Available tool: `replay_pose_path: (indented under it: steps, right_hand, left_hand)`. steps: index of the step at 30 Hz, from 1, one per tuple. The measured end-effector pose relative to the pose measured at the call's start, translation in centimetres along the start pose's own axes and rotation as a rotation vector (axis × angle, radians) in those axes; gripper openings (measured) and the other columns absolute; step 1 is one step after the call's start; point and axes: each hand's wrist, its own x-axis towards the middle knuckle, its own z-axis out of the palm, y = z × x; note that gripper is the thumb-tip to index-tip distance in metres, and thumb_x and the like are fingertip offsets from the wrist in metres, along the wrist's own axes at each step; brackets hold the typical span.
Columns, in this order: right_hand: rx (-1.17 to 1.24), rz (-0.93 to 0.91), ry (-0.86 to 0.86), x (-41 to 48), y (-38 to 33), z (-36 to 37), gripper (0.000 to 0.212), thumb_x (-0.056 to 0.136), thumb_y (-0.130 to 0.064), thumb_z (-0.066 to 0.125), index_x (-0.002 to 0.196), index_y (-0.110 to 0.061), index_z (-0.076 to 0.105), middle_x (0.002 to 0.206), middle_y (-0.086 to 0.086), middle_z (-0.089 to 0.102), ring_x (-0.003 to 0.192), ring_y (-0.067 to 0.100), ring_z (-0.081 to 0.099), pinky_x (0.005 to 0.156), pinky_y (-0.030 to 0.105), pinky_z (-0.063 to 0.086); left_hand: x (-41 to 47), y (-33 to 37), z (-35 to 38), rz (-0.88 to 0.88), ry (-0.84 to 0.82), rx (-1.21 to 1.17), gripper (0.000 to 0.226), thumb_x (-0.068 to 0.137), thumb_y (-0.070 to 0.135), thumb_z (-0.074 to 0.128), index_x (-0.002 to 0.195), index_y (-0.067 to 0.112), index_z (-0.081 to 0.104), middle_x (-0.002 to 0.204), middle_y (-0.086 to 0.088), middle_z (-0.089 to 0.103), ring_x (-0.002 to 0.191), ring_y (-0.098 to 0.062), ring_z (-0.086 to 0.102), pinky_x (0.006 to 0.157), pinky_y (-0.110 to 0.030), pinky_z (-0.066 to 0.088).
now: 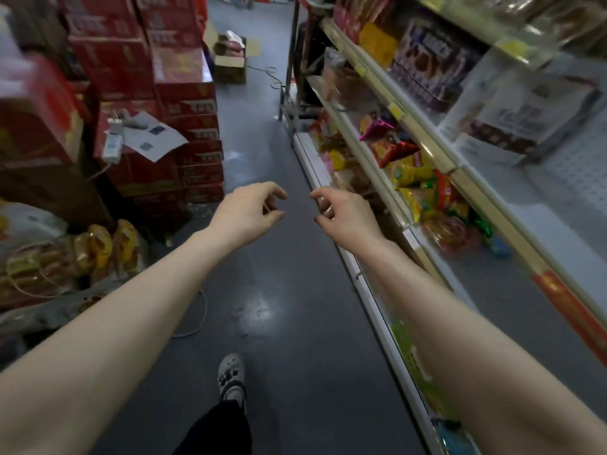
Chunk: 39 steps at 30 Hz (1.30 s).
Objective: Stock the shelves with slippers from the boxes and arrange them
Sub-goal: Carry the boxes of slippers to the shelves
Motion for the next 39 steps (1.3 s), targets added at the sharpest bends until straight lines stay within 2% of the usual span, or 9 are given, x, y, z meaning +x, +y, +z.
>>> replay_pose_path:
  steps: [9, 17, 25, 28, 32, 35, 39]
  right_hand:
    - [0.045, 0.055, 0.021, 21.5, -0.7, 2.4, 0.038, 0.084, -0.022, 0.071, 0.119, -0.031, 0.063, 0.098, -0.004, 0.067, 0.086, 0.019, 0.064, 0.082, 0.036, 0.055]
    - [0.037, 0.005, 0.000, 42.5, 3.6, 4.6, 0.036, 0.085, -0.023, 0.070, 0.119, -0.029, 0.064, 0.098, -0.004, 0.067, 0.088, 0.019, 0.064, 0.081, 0.040, 0.055]
    - [0.070, -0.058, -0.022, 66.0, 8.3, 4.6, 0.035, 0.081, -0.019, 0.071, 0.114, -0.026, 0.067, 0.095, -0.003, 0.068, 0.083, 0.020, 0.064, 0.080, 0.038, 0.054]
    - [0.057, -0.079, -0.033, 74.3, 9.0, 4.8, 0.034, 0.082, -0.021, 0.070, 0.115, -0.026, 0.068, 0.095, -0.004, 0.068, 0.086, 0.019, 0.065, 0.082, 0.037, 0.053]
    - [0.030, -0.092, -0.070, 85.2, 10.0, 5.4, 0.034, 0.084, -0.022, 0.069, 0.118, -0.026, 0.067, 0.098, -0.003, 0.068, 0.088, 0.018, 0.065, 0.083, 0.036, 0.053]
    - [0.041, -0.074, -0.057, 94.4, 11.0, 6.1, 0.035, 0.085, -0.021, 0.068, 0.120, -0.026, 0.066, 0.098, -0.003, 0.068, 0.088, 0.018, 0.064, 0.084, 0.038, 0.054]
    - [0.049, -0.044, -0.055, 105.8, 11.4, 6.4, 0.038, 0.087, -0.022, 0.068, 0.124, -0.028, 0.064, 0.100, -0.003, 0.068, 0.089, 0.017, 0.064, 0.085, 0.034, 0.053]
  left_hand:
    - [19.4, -9.2, -5.7, 0.005, -0.033, 0.017, 0.026, 0.085, 0.034, 0.068, 0.110, 0.035, 0.060, 0.091, 0.014, 0.064, 0.081, -0.008, 0.060, 0.076, -0.032, 0.050]
    - [39.1, -15.6, -5.8, -0.013, -0.032, 0.008, 0.027, 0.086, 0.032, 0.068, 0.112, 0.033, 0.061, 0.092, 0.013, 0.065, 0.082, -0.009, 0.061, 0.077, -0.031, 0.049]
    - [60.7, -21.8, -7.3, -0.095, 0.019, 0.009, 0.025, 0.086, 0.031, 0.066, 0.111, 0.032, 0.062, 0.091, 0.014, 0.064, 0.078, -0.008, 0.061, 0.073, -0.028, 0.044]
    - [68.1, -24.2, -7.9, -0.106, 0.033, -0.014, 0.024, 0.086, 0.029, 0.066, 0.110, 0.031, 0.062, 0.087, 0.015, 0.062, 0.077, -0.008, 0.060, 0.076, -0.031, 0.048]
    - [78.6, -28.5, -8.3, -0.111, 0.056, -0.026, 0.025, 0.087, 0.026, 0.066, 0.112, 0.028, 0.063, 0.090, 0.010, 0.065, 0.079, -0.011, 0.061, 0.074, -0.027, 0.045]
    - [87.5, -32.5, -8.9, -0.108, 0.061, -0.036, 0.025, 0.086, 0.027, 0.067, 0.111, 0.029, 0.063, 0.089, 0.011, 0.064, 0.079, -0.012, 0.062, 0.080, -0.033, 0.050]
    - [98.8, -36.7, -10.9, -0.122, 0.070, -0.041, 0.024, 0.085, 0.031, 0.066, 0.108, 0.034, 0.062, 0.084, 0.015, 0.061, 0.078, -0.012, 0.062, 0.083, -0.039, 0.053]
